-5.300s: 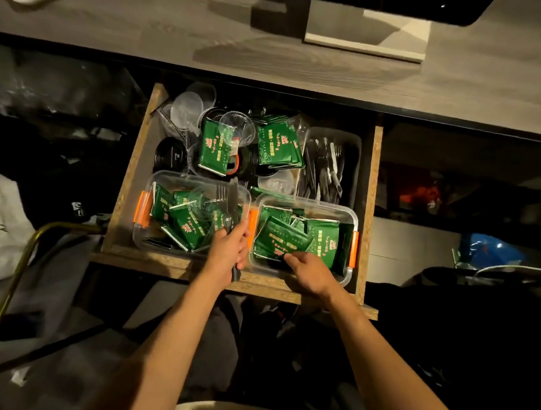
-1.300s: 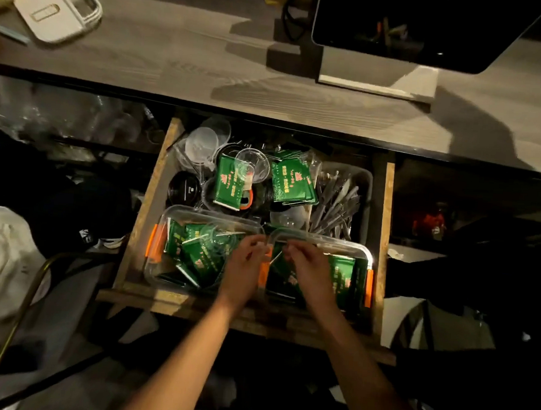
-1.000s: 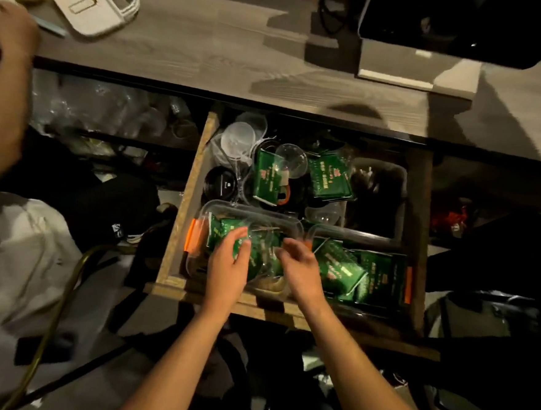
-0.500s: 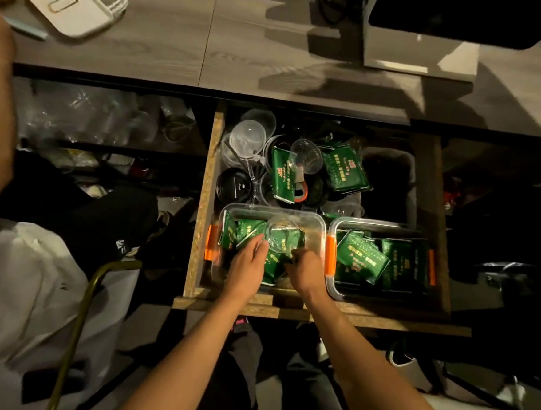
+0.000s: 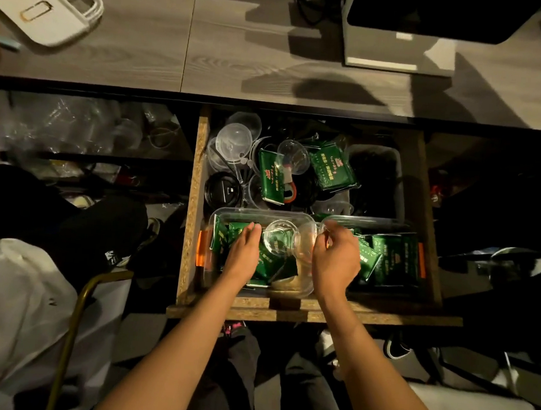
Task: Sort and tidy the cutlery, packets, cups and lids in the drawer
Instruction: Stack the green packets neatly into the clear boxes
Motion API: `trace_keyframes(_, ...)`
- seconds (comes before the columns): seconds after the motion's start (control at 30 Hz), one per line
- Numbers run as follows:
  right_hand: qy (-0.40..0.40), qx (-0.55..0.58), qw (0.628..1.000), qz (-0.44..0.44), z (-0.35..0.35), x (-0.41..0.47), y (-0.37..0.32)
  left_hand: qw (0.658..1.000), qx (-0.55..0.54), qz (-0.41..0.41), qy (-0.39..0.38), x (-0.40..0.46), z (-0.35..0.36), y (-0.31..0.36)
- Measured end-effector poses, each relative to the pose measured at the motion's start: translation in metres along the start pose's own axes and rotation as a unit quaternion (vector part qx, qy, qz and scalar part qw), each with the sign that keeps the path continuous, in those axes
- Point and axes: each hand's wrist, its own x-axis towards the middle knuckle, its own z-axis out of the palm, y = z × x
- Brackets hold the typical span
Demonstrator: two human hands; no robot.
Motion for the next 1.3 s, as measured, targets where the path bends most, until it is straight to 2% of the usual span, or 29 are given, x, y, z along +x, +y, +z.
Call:
trace_keyframes(0.07,-0.022,0.07,0.997,-0.006,0.003,0.005,-0.002,1.0,-0.011,-0.023,-0.008,0.006,0.001,0.0)
trace_keyframes(0.13,-0.084,0.09,0.992,-0.014,0.012,0.007,-0.003,0.997,-0.044,-0.055,-0.016,0.012,0.0,0.0)
trace_keyframes(0.2,-0.15,0.054,0.987,0.02,0.025,0.008,-0.003,0.993,-0.091,-0.077,-0.025,0.019,0.0,-0.001)
trace_keyframes(0.27,-0.182,-0.003,0.983,0.013,0.036,0.011,-0.003,0.988,-0.13,-0.084,-0.029,0.024,0.001,0.0)
trace_keyframes(0.37,-0.205,-0.017,0.979,0.001,0.044,0.014,-0.007,0.981,-0.161,-0.101,-0.041,0.027,0.003,0.002)
trace_keyframes(0.47,-0.197,-0.062,0.978,-0.005,0.051,0.002,-0.009,0.989,-0.112,-0.073,-0.059,0.029,0.011,0.004)
trace_keyframes(0.53,-0.205,-0.034,0.978,-0.019,0.054,-0.004,-0.005,0.992,-0.091,-0.064,-0.065,0.032,0.02,0.003)
trace_keyframes(0.67,-0.21,-0.125,0.969,-0.02,0.059,0.006,-0.003,0.995,-0.067,-0.051,-0.048,0.034,0.031,0.005)
trace_keyframes(0.77,-0.277,-0.081,0.957,0.009,0.058,0.015,-0.008,0.997,-0.067,-0.032,-0.02,0.034,0.029,0.007)
trace_keyframes(0.87,-0.303,-0.041,0.951,-0.045,0.048,0.023,-0.008,0.999,-0.049,-0.019,0.014,0.035,0.026,0.006)
trace_keyframes(0.93,-0.313,0.045,0.948,-0.027,0.04,0.027,-0.01,0.997,-0.067,-0.015,0.028,0.032,0.021,0.007)
trace_keyframes(1.03,-0.347,0.205,0.914,0.051,0.028,0.028,-0.015,0.993,-0.114,0.001,0.032,0.02,0.014,0.016)
trace_keyframes(1.13,-0.351,0.298,0.885,0.071,0.013,0.031,-0.021,0.986,-0.166,0.006,0.013,0.007,0.012,0.031)
trace_keyframes(1.3,-0.31,0.354,0.881,0.053,-0.008,0.042,-0.035,0.978,-0.199,0.06,0.012,-0.002,0.01,0.061)
